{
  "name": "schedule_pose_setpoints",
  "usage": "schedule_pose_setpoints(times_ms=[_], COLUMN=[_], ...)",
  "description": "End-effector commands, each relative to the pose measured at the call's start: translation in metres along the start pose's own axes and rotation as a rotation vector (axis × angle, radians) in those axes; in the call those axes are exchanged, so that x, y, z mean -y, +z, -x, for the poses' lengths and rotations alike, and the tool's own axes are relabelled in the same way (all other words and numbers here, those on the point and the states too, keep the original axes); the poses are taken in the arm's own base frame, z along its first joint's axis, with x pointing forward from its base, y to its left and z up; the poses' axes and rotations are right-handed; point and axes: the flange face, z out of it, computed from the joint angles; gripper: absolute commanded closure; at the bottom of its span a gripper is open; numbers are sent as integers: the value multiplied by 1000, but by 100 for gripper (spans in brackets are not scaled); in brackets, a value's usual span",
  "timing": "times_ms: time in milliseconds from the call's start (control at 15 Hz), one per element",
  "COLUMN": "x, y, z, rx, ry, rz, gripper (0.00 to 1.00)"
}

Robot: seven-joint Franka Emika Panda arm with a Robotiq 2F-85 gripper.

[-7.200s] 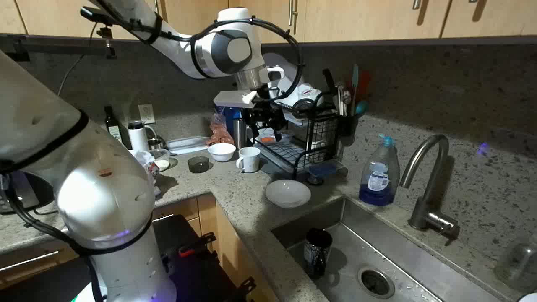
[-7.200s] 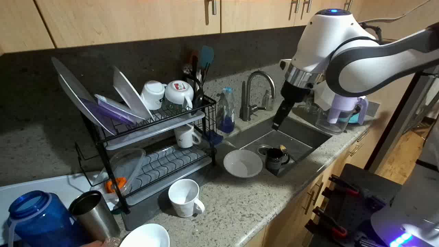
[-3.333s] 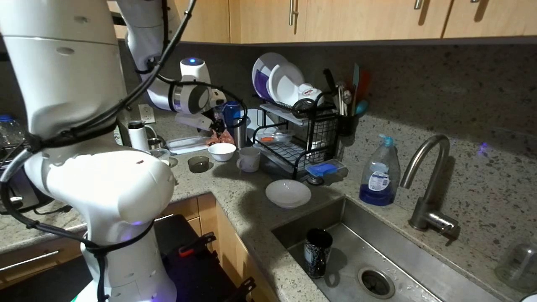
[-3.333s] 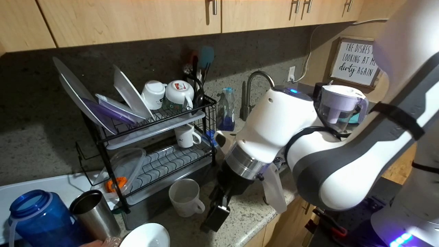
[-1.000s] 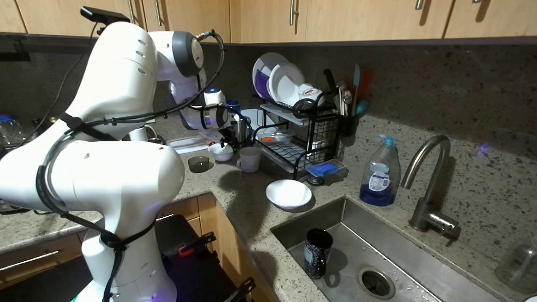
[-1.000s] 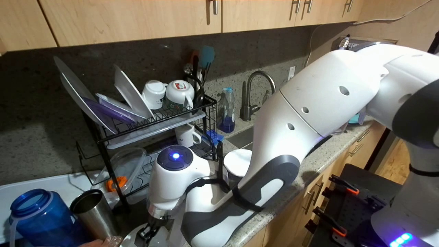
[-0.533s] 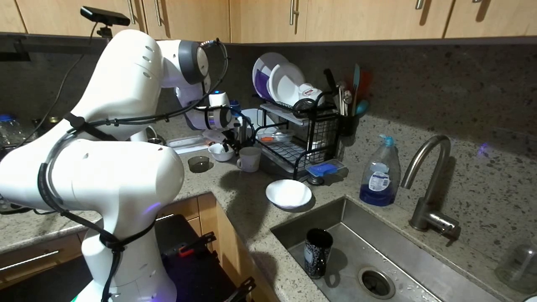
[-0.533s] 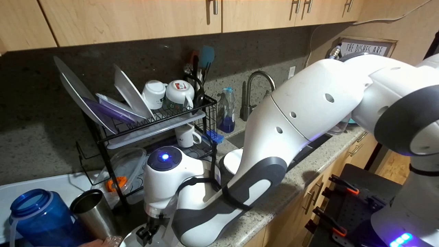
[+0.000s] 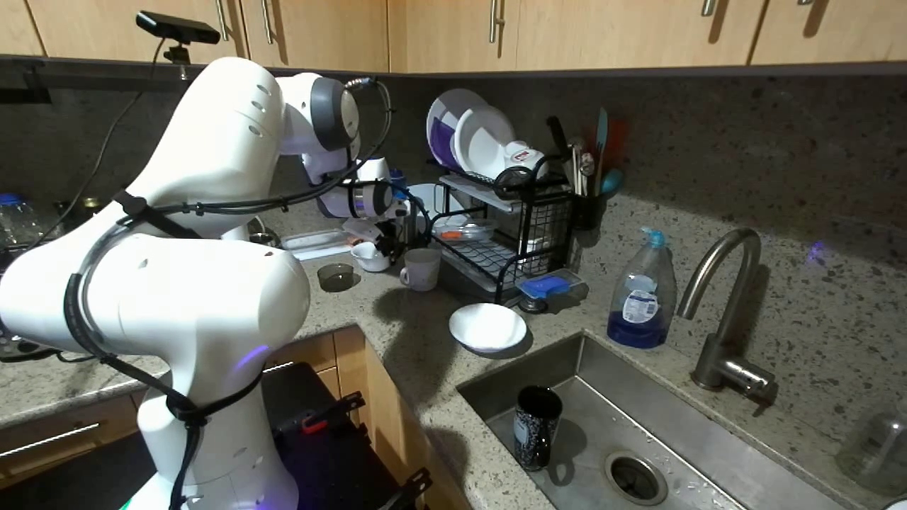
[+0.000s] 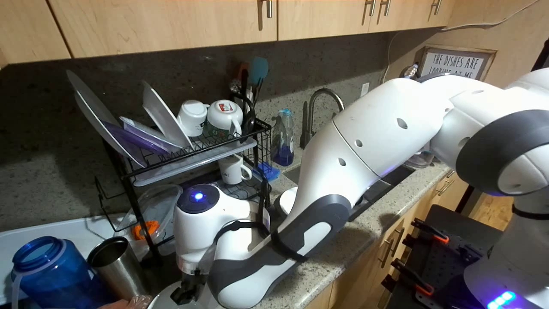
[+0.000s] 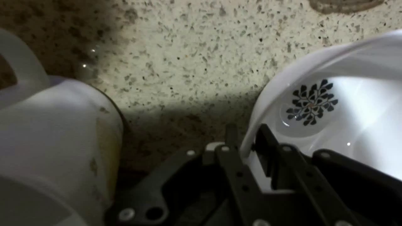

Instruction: Put the bowl on the left in the one on the right

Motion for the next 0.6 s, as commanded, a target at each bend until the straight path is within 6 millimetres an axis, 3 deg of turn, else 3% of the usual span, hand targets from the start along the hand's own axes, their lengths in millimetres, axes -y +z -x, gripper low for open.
schedule_pose_setpoints(times_ms=[0, 533], x=[4, -2], y=[-6, -18], z=[-6, -13], rx=[13, 10], ry=[6, 17], rz=[4, -20], gripper=[97, 94])
